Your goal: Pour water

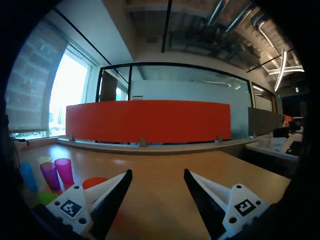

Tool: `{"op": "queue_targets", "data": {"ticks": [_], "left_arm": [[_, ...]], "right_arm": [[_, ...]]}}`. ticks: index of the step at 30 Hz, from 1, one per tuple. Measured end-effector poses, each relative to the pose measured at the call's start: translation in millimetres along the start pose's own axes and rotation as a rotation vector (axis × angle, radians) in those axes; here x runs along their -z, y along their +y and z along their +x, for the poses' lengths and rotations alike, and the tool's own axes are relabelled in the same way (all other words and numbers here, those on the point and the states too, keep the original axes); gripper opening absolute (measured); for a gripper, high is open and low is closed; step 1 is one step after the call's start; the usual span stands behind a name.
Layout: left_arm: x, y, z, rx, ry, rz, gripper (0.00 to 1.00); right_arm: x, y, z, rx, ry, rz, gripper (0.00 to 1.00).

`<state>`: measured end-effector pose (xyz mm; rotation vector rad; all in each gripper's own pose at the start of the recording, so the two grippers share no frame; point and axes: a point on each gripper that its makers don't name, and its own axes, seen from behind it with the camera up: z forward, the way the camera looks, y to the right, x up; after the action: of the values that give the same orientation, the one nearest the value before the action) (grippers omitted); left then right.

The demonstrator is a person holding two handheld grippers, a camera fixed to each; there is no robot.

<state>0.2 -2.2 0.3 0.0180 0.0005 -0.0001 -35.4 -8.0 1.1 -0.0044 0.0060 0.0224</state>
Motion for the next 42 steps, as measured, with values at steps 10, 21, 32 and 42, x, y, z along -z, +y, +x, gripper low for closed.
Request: {"op": "queue_targets", "data": {"ticks": [10, 21, 32, 42], "left_arm": [[0.2, -0.1, -0.3, 0.000, 0.000, 0.000, 0.90], [0.1, 0.3, -0.1, 0.000, 0.000, 0.000, 0.90], [0.0, 0.6, 0.3, 0.000, 0.000, 0.000, 0.90], [-0.3, 0.6, 0.3, 0.000, 0.000, 0.000, 0.90]], "right_arm": [[-0.9, 0.0, 0.9, -0.001, -0.007, 0.003, 1.00], [-0.4, -0.2, 1.3, -0.002, -0.007, 0.000, 1.00], [-0.1, 0.1, 1.1, -0.003, -0.011, 0.002, 1.00], [0.3, 0.5, 0.5, -0.003, -0.011, 0.002, 1.00]]}}
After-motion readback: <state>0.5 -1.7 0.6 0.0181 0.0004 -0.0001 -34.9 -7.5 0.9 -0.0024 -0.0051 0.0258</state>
